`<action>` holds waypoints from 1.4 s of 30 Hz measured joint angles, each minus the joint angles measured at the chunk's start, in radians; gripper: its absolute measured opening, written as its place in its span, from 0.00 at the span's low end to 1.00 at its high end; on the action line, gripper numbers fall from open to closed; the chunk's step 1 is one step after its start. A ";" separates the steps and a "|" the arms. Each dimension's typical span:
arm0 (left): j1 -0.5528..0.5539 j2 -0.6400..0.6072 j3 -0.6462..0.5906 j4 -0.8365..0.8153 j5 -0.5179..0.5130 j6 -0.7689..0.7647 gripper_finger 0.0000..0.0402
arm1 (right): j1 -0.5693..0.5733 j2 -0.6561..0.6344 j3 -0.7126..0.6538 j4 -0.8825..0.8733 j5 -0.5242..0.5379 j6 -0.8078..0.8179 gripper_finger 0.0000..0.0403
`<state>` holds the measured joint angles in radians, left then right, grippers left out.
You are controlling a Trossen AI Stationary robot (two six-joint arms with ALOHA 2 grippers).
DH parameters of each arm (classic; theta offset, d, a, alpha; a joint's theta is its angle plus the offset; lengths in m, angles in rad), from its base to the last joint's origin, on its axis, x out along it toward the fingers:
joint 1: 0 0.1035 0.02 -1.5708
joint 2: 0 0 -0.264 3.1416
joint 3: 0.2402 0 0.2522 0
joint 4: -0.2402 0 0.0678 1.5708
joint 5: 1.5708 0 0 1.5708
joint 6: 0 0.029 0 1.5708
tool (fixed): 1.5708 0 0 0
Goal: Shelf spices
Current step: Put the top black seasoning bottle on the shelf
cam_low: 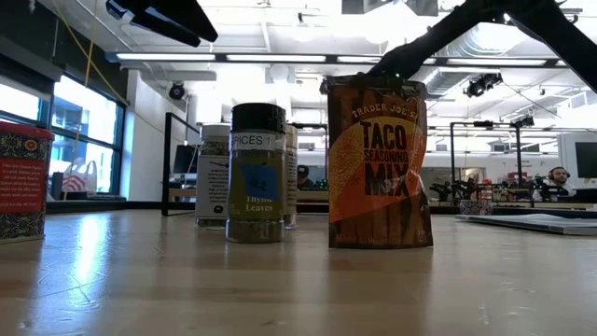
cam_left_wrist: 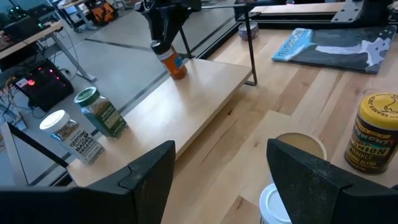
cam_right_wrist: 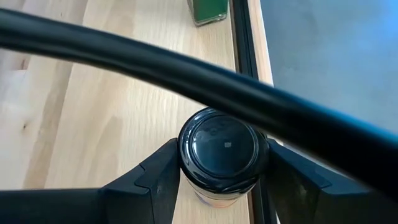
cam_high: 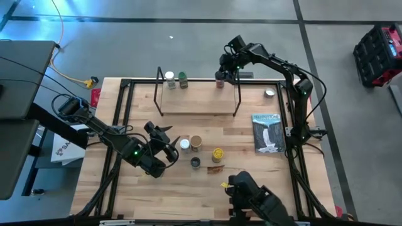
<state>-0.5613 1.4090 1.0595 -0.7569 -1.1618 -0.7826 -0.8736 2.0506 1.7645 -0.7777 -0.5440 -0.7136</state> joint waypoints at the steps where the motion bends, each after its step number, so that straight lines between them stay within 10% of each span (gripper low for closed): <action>1: 0.000 0.000 0.000 0.000 0.000 0.000 0.62 | -0.003 0.000 0.000 0.000 0.005 0.006 0.48; 42: 0.000 0.000 0.000 0.007 0.006 -0.001 0.62 | -0.011 -0.005 0.000 -0.074 0.100 -0.028 0.56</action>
<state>-0.5617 1.4094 1.0595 -0.7502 -1.1557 -0.7837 -0.8846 2.0455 1.7645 -0.8514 -0.4441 -0.7411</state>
